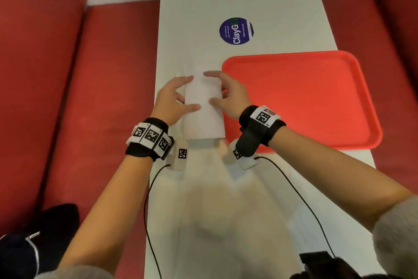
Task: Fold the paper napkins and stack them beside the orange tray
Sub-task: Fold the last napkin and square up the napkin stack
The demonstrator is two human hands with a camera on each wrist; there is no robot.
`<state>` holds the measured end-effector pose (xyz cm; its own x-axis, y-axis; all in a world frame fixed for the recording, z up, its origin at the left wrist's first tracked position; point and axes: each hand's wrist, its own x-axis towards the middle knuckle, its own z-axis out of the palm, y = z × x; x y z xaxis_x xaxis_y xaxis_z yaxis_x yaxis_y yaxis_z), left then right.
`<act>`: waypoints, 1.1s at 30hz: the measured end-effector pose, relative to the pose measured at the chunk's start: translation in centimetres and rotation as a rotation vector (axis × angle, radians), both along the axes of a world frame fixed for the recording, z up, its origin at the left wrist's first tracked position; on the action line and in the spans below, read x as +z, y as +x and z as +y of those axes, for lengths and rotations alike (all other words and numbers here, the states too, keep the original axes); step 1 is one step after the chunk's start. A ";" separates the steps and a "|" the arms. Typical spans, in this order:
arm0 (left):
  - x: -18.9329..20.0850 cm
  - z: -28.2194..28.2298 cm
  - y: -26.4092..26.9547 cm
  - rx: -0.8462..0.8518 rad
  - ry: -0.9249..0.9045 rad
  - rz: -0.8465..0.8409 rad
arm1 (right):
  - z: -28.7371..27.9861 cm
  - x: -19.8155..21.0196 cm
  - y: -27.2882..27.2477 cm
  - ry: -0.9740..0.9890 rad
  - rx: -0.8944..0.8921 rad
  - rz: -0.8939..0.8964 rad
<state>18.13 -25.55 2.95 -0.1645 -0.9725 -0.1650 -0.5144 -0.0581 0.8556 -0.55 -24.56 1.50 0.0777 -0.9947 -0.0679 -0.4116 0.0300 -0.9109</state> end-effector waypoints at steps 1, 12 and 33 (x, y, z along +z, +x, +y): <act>-0.7 -0.8 0.1 -0.035 -0.003 -0.066 | -0.7 -0.6 0.5 0.019 -0.008 0.079; -4.7 -1.6 -1.5 -0.125 0.136 -0.647 | -3.1 -3.1 1.6 0.193 0.173 0.603; -4.1 25.6 -25.1 -0.753 -0.100 -0.419 | 27.2 -0.7 -27.7 0.355 -0.421 0.534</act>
<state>-6.97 0.08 -1.13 -0.7152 -0.6425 -0.2752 -0.6596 0.4901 0.5699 -28.21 2.61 0.78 -0.4361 -0.8445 -0.3109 -0.6824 0.5356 -0.4975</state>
